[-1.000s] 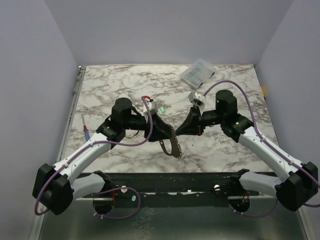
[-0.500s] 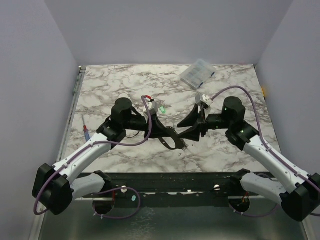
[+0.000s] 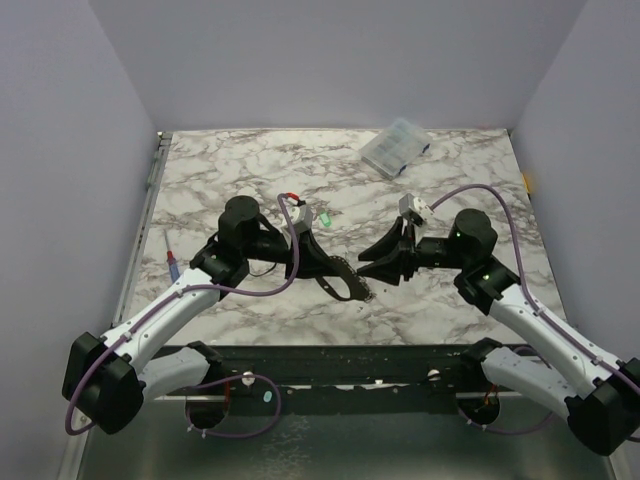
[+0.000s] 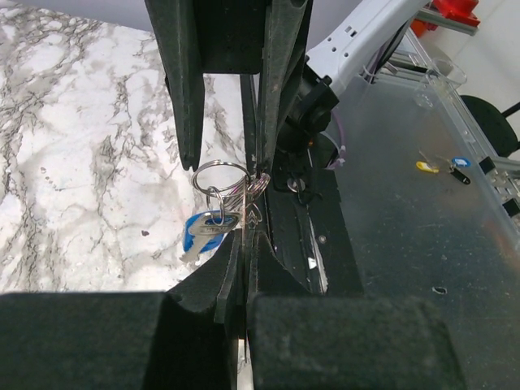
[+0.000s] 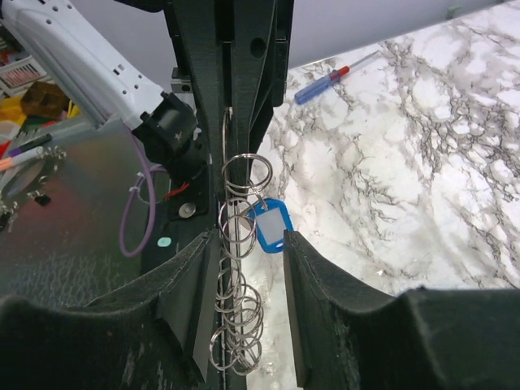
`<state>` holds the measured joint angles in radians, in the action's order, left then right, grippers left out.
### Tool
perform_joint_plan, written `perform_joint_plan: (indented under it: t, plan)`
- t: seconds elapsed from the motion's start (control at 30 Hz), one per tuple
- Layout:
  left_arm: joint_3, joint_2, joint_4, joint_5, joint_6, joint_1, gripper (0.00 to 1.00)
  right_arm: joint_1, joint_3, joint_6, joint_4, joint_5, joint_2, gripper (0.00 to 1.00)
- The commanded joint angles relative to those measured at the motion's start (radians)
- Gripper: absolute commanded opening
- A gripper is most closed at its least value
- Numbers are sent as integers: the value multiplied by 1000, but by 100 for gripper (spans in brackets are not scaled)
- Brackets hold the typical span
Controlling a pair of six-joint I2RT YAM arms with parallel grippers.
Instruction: Put the keys on the keyring
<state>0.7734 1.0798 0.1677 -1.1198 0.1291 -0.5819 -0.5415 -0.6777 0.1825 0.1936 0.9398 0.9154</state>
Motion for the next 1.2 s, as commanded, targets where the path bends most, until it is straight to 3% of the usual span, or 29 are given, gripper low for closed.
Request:
perform_joint_plan:
  t: [0.0, 0.2, 0.53, 0.83, 0.97, 1.17]
  plan:
    - [23, -11, 26, -56, -18, 1, 0, 1, -15, -11, 9, -1, -4, 43]
    - [28, -12, 23, -61, -13, 1, 0, 0, -21, -44, -33, -126, -17, 40]
    - [55, -39, -12, -26, -40, 2, 0, -68, 41, -65, 23, -203, 22, 40]
    - [66, -87, -122, 128, -161, 14, 0, -71, 65, -59, -2, -537, -136, 41]
    - [64, -101, -123, 153, -162, 14, 0, -71, 90, -37, -9, -549, -196, 41]
    - [58, -136, -119, 206, -152, 15, 0, -70, 102, 11, -36, -421, -214, 42]
